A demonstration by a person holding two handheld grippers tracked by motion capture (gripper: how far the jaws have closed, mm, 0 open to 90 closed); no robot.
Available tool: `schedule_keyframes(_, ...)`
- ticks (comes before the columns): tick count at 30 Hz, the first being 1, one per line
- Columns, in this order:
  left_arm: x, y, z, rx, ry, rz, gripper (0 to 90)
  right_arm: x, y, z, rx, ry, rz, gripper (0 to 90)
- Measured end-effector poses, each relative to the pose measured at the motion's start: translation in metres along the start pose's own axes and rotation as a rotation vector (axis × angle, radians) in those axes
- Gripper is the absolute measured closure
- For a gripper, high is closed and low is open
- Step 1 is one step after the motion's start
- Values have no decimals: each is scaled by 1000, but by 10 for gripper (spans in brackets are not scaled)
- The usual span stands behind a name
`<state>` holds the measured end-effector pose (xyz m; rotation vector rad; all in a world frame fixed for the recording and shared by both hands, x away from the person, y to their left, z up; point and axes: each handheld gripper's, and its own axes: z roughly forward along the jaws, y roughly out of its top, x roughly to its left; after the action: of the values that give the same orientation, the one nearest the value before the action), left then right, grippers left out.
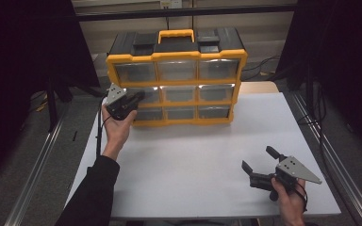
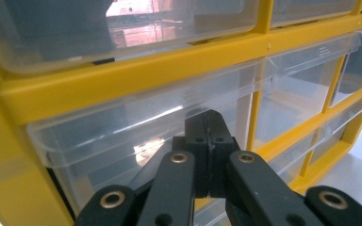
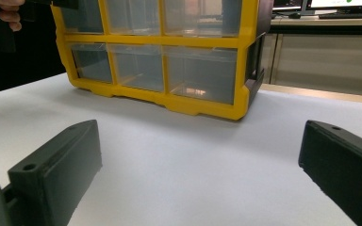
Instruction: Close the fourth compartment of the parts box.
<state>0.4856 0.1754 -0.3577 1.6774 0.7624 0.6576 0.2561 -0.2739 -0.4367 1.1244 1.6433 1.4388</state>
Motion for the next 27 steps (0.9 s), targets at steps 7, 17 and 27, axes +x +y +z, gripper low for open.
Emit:
schedule_keyframes(7, 2, -1, 1, 2, 2, -1, 900, 0, 0, 0, 0, -1, 1, 0)
schedule_keyframes(17, 1, -1, 2, 1, 1, -8, 896, -1, -1, 0, 2, -3, 7, 0)
schedule_keyframes(27, -5, -5, -1, 11, -24, -4, 713, -1, -1, 0, 1, -4, 7, 0)
